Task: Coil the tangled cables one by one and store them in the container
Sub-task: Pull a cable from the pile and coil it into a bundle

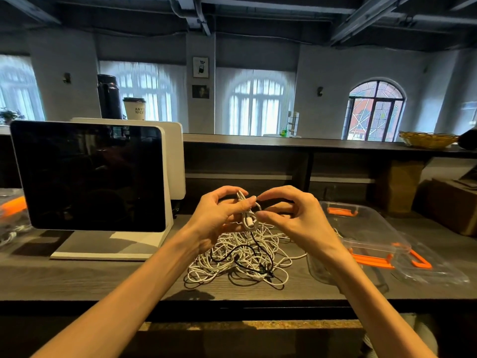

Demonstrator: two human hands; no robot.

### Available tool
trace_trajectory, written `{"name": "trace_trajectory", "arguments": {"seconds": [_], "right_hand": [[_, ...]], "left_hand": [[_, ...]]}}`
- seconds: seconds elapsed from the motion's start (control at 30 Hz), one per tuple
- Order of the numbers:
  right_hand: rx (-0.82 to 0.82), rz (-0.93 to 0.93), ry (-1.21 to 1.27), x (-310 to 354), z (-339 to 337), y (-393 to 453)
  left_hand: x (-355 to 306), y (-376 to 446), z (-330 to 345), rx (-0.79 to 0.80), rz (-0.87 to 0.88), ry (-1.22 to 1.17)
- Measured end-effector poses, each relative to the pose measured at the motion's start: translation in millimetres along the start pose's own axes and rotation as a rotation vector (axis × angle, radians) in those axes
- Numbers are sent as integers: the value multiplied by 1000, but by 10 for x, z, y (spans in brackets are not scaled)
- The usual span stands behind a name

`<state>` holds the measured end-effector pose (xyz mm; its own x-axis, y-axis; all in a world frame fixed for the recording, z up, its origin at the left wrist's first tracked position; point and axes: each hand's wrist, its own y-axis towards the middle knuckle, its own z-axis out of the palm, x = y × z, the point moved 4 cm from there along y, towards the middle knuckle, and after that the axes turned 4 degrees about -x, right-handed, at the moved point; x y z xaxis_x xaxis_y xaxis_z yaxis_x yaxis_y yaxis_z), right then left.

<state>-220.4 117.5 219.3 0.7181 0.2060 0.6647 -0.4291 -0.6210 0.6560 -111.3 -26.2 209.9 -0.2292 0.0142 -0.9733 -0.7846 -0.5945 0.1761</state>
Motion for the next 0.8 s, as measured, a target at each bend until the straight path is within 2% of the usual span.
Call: {"name": "trace_trajectory", "arguments": {"seconds": [0.13,0.27,0.4,0.53,0.8], "right_hand": [[-34,51,-70,-36,21,-1],[-41,164,-32,-147,7,8],[-57,115,-54,-170,24,-28],[-20,163,40,-205,33,-35],[-113,88,120,-207,-21,-75]], "left_hand": [[24,6,14,-3,-6,-20],[32,22,22,0,-5,-64],[68,52,67,-13,-3,-100],[100,77,119,-24,11,-76],[145,109,236,12,-83,-142]]}}
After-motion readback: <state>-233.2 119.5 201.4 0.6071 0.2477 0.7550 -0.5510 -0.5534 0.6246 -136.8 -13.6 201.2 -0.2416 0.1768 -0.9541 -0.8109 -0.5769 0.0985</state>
